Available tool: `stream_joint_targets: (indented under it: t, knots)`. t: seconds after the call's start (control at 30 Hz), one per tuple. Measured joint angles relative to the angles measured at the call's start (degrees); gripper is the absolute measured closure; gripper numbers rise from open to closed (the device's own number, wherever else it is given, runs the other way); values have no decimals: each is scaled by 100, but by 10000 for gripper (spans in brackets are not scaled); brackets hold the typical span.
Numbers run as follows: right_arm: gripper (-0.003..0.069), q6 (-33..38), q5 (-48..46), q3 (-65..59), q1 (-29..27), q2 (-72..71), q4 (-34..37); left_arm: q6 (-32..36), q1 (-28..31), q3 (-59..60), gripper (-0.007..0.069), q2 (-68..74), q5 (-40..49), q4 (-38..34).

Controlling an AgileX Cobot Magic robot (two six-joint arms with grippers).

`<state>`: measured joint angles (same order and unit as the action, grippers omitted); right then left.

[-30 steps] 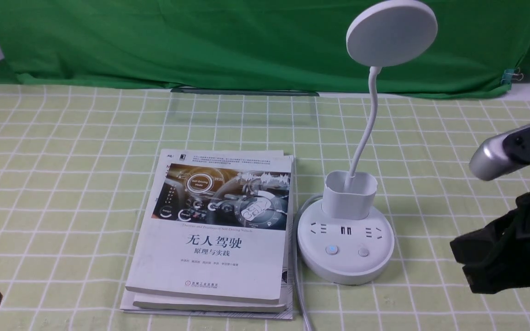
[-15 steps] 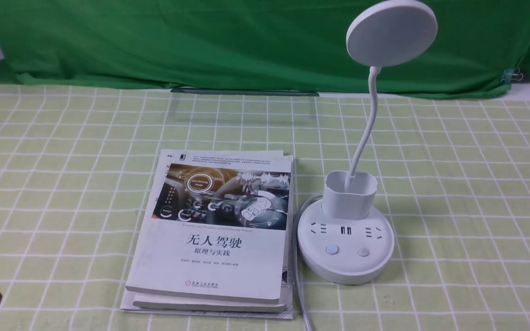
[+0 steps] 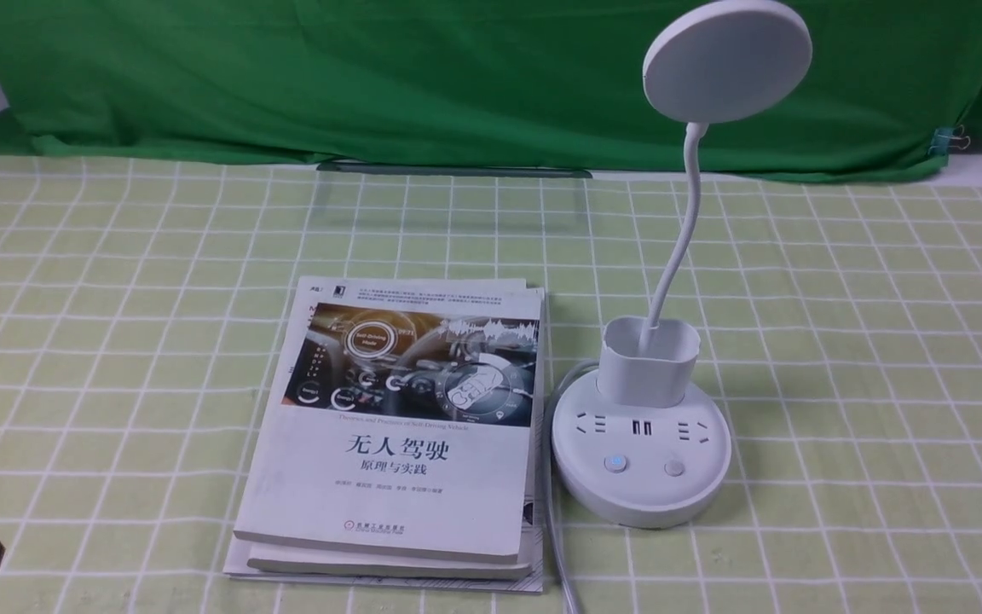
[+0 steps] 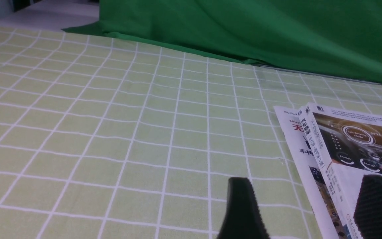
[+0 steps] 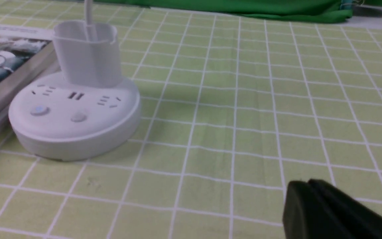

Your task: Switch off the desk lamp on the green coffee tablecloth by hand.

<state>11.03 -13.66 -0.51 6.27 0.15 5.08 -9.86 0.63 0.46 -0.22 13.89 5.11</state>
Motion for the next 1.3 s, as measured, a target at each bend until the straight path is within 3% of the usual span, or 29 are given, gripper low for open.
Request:
stream_joint_targets:
  t: [1.3]
  knots:
    - [534, -7, -8, 0, 0, 0, -6, 0, 0, 0, 214, 0, 0, 0]
